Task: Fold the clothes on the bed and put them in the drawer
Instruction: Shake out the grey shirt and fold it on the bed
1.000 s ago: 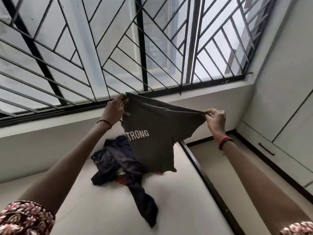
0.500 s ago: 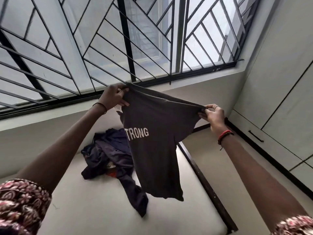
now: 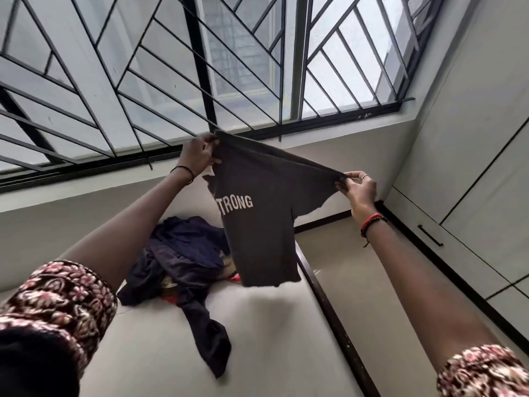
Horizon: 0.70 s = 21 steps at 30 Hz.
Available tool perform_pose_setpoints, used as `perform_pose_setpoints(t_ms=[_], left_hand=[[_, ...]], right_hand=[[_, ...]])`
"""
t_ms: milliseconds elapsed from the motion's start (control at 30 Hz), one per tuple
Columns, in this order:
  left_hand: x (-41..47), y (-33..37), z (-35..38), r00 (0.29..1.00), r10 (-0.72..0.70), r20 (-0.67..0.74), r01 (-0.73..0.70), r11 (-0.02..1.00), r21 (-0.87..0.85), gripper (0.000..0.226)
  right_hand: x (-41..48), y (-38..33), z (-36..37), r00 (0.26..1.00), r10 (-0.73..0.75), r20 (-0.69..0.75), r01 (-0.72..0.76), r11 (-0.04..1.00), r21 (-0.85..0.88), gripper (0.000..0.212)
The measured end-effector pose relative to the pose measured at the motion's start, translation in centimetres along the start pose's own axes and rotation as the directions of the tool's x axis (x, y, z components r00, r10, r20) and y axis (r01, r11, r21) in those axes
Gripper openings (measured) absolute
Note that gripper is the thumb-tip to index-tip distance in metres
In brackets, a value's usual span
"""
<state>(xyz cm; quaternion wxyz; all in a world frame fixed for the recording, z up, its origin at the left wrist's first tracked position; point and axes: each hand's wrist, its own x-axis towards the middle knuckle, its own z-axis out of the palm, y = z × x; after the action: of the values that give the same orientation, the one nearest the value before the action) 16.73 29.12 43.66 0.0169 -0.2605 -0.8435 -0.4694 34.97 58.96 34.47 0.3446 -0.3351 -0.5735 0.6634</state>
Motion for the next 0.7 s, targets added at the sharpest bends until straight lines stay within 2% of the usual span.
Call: perform_pose_setpoints(t_ms=[133, 300, 367, 467, 533, 700], left_hand=[[-0.8, 0.9, 0.4, 0.998, 0.024, -0.053, -0.030, 0.992, -0.119, 0.020], [-6.2, -2.0, 1.4, 0.999, 0.009, -0.032, -0.016, 0.973, -0.229, 0.011], [-9.7, -4.8, 2.2, 1.000, -0.007, -0.011, 0.004, 0.981, -0.195, 0.015], [-15.9, -9.8, 3.7, 0.997, -0.076, 0.014, 0.076, 0.997, -0.030, 0.016], [-20.5, -12.8, 5.1, 0.989, -0.140, 0.035, 0.141, 0.990, -0.023, 0.025], [-33.6, -23.3, 8.5, 0.946, -0.294, 0.135, 0.288, 0.956, 0.060, 0.047]], right_hand=[[0.5, -0.6, -1.5, 0.997, -0.074, 0.022, 0.075, 0.997, -0.011, 0.024], [-2.1, 2.0, -4.1, 0.989, -0.091, 0.118, 0.097, 0.994, -0.045, 0.026], [-4.2, 4.3, -5.4, 0.983, -0.082, 0.166, 0.099, 0.990, -0.100, 0.027], [-7.7, 8.7, -7.4, 0.976, -0.025, 0.215, 0.067, 0.980, -0.187, 0.027], [-10.2, 12.1, -8.7, 0.970, 0.036, 0.238, 0.031, 0.962, -0.272, 0.025], [-17.1, 22.5, -12.7, 0.940, 0.229, 0.252, -0.065, 0.847, -0.528, 0.020]])
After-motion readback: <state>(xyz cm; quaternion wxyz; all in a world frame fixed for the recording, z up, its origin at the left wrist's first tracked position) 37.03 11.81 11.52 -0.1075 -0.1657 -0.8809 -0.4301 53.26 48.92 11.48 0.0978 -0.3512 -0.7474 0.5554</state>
